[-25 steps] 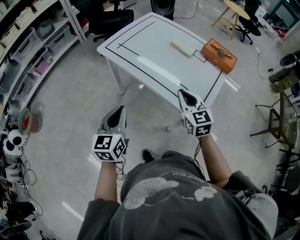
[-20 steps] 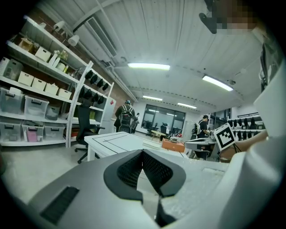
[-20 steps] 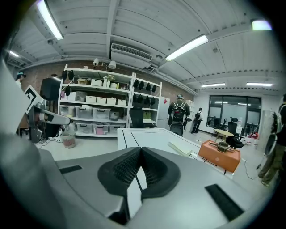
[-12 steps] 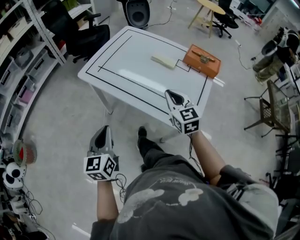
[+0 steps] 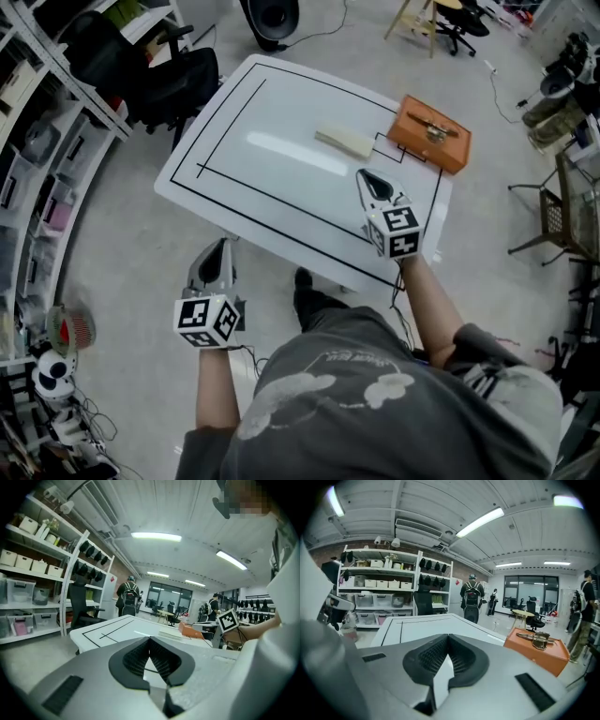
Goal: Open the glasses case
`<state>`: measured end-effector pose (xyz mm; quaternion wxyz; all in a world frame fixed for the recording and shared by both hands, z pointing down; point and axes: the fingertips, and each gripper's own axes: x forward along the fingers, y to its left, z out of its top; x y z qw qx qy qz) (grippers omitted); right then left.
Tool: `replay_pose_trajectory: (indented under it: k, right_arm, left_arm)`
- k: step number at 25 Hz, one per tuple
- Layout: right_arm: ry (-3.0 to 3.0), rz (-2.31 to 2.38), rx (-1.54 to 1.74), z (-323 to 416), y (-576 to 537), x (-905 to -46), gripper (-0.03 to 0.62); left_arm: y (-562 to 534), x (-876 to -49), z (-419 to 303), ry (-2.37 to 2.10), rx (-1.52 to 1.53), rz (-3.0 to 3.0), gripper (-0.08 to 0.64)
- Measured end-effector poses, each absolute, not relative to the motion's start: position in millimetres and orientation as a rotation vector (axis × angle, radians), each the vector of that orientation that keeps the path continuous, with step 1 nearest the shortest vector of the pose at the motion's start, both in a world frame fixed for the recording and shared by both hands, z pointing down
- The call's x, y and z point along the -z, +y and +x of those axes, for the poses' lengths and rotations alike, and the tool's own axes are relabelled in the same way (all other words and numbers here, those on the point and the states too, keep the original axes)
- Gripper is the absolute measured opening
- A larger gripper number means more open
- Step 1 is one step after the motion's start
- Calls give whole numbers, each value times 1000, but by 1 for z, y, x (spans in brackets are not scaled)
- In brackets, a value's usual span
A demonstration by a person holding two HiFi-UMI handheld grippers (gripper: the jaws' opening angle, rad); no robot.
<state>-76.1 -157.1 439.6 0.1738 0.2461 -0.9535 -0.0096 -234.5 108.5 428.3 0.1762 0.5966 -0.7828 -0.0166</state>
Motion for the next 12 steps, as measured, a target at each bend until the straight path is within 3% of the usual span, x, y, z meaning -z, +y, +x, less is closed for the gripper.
replay_pose_trajectory:
  k: [12]
  right_arm:
    - [-2544,772,4,-82,-251,-471,2]
  left_arm:
    - [-64,-430,-254,-1962,-105,1923,2]
